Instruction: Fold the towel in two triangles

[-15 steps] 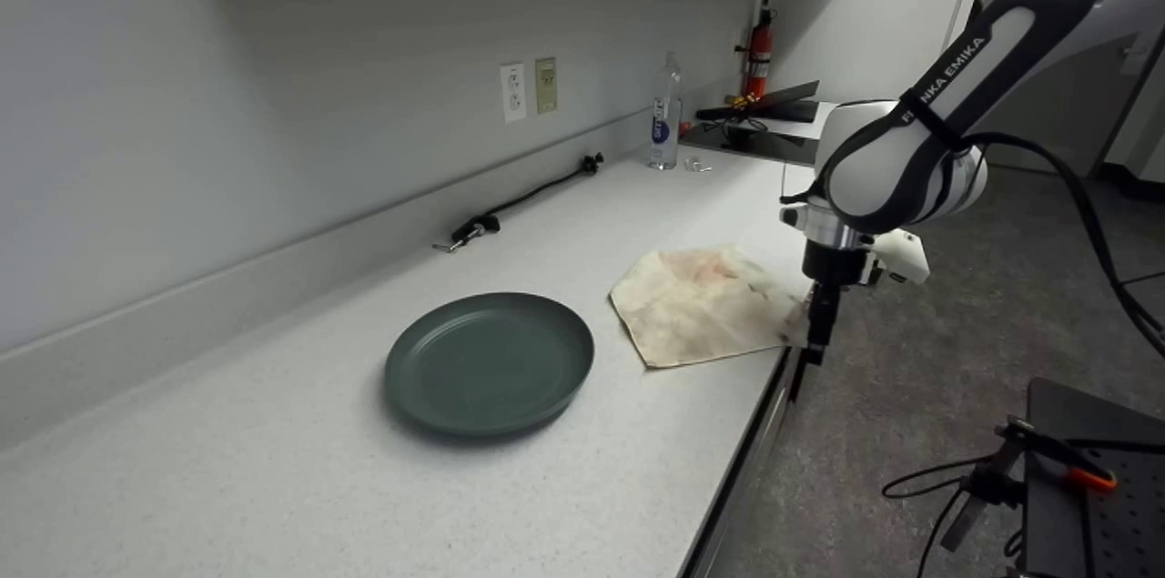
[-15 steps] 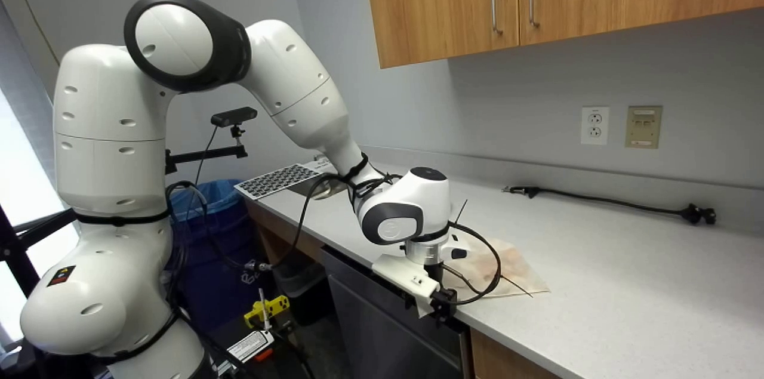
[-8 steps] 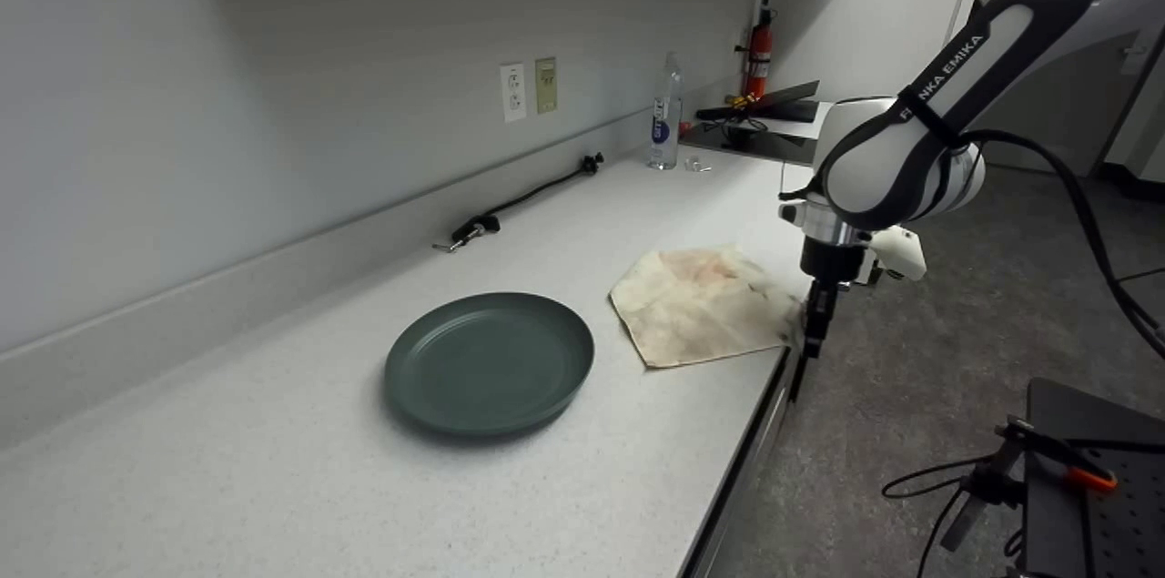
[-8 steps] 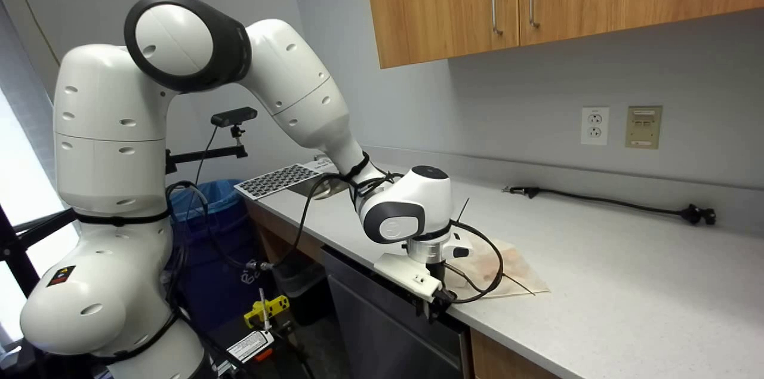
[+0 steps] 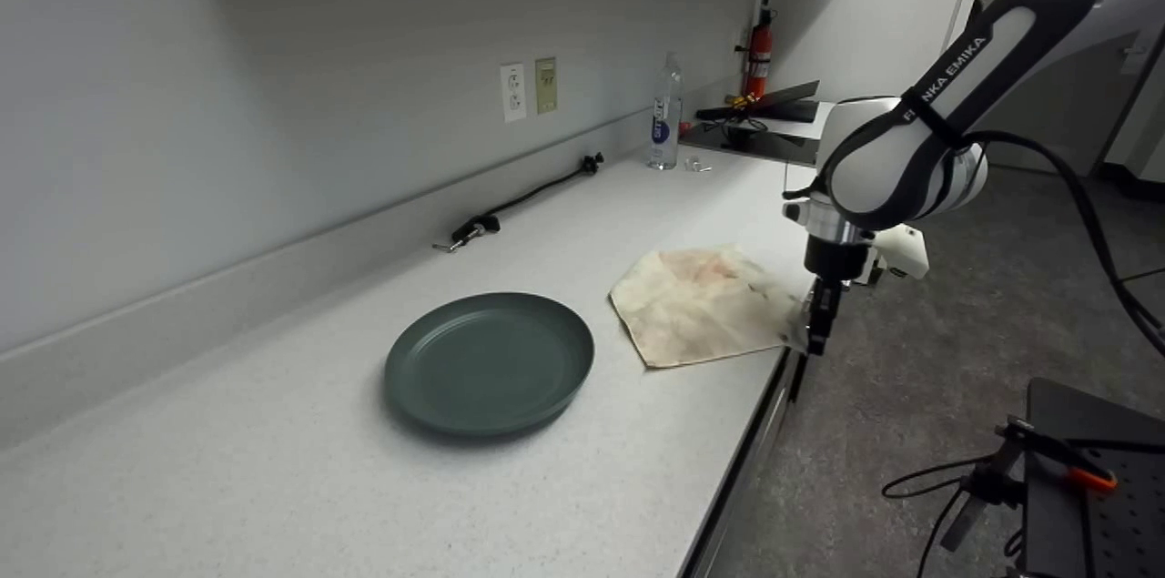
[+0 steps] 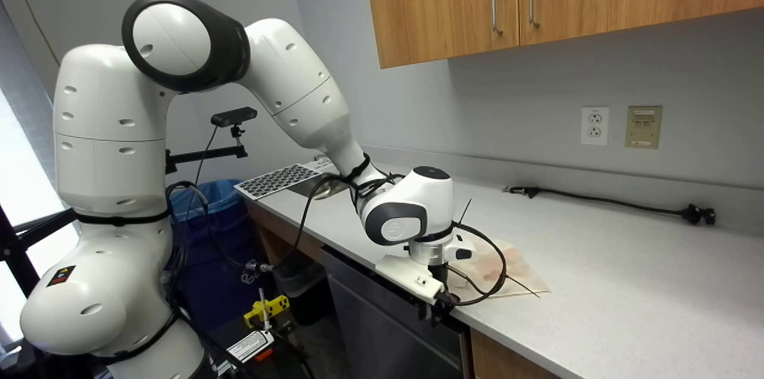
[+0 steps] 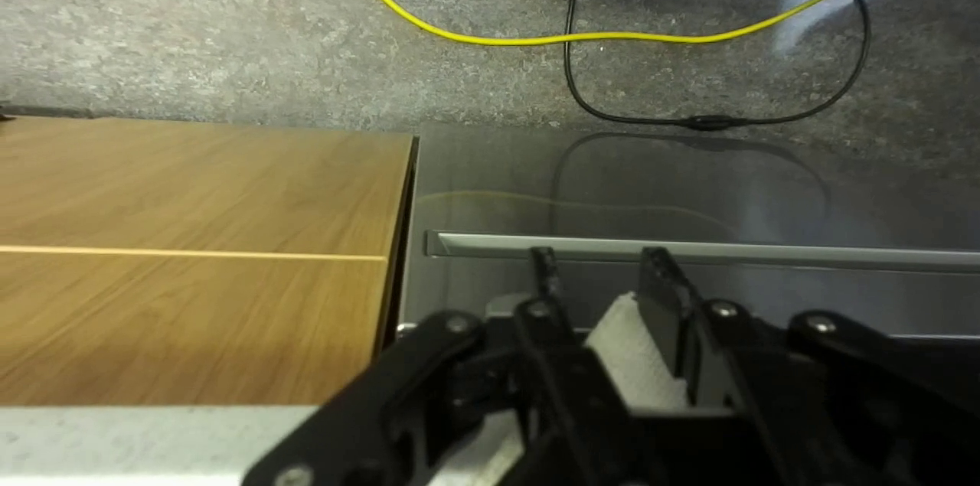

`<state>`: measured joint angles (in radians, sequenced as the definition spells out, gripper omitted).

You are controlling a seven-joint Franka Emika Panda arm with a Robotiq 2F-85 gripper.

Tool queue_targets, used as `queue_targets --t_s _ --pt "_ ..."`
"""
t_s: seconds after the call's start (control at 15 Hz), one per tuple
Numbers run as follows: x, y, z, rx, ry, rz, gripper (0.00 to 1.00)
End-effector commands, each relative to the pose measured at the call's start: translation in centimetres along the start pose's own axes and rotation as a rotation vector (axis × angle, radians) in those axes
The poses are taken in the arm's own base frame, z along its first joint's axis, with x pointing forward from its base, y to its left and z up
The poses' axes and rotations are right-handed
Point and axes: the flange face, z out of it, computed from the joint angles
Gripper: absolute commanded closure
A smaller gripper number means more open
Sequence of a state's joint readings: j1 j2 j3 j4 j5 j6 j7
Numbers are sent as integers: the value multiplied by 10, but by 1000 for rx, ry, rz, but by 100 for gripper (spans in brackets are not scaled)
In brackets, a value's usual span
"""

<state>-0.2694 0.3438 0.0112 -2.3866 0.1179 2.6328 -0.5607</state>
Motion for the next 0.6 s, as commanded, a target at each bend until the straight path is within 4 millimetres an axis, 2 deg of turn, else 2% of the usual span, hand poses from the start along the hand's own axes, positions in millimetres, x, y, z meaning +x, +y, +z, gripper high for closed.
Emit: queue_targets --t_s 0.0,0.27,0.33,0.53 --pt "2 6 1 -28 -17 -8 34" --pt "3 2 2 16 -22 -75 4" --pt "4 0 2 32 -19 -95 0" --pt "7 -8 5 86 -6 -174 0"
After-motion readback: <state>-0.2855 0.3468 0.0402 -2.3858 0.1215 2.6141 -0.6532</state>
